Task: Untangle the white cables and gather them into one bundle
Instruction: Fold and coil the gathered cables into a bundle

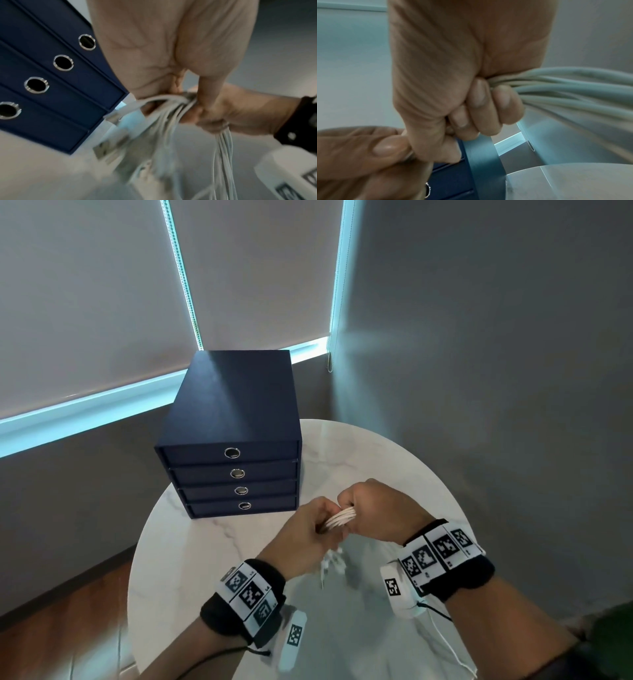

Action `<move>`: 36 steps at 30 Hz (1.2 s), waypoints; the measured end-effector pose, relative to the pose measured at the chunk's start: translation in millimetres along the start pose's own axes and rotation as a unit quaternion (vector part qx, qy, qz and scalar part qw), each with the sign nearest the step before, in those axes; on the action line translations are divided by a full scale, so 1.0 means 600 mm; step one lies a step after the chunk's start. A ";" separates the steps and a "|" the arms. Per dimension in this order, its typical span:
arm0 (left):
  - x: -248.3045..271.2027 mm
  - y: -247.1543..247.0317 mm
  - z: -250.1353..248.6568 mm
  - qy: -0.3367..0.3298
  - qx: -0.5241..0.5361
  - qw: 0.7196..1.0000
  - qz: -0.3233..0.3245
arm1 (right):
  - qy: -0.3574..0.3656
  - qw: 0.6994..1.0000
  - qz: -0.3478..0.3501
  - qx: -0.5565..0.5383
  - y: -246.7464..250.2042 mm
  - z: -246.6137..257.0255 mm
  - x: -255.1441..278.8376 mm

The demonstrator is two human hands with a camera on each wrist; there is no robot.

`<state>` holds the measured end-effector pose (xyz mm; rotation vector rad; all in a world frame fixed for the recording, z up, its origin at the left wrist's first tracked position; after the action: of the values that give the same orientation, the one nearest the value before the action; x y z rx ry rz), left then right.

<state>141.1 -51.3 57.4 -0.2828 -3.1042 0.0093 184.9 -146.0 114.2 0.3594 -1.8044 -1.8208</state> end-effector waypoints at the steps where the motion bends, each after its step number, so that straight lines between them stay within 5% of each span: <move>1: 0.006 -0.008 0.007 0.013 0.009 1.000 0.007 | 0.004 1.000 -0.008 0.006 0.006 0.001 0.001; 8: 0.014 -0.049 0.050 0.117 0.182 0.976 -0.027 | 0.063 0.991 -0.097 0.068 0.062 0.018 0.007; 15: 0.025 -0.106 -0.033 0.078 0.310 0.947 0.039 | -0.011 0.968 -0.217 -0.125 0.060 -0.060 -0.028; 21: 0.014 -0.098 -0.068 0.027 0.300 0.953 0.043 | -0.075 0.922 -0.177 -0.335 -0.011 -0.076 -0.053; 28: 0.011 -0.030 -0.018 0.020 0.053 0.998 -0.022 | -0.101 0.964 -0.210 -0.125 0.041 -0.101 -0.028; 32: 0.004 0.005 -0.045 -0.023 0.042 0.993 -0.110 | -0.113 0.975 -0.191 -0.013 0.054 -0.090 -0.017; 36: -0.004 -0.008 -0.042 -0.031 0.052 0.992 -0.108 | -0.078 0.980 -0.177 0.041 0.067 -0.060 -0.007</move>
<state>143.0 -56.1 82.4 0.0584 -3.1634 0.1779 215.6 -171.8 150.2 0.6183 -2.0304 -2.0660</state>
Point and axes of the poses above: each hand's wrist, its own x-axis away from the middle knuckle, its own y-axis out of the back of the hand, z = x × y, the point moved 9 cm from there along -x, towards the middle knuckle, and after that the axes turned 15 degrees about x, right-handed, at the moved point
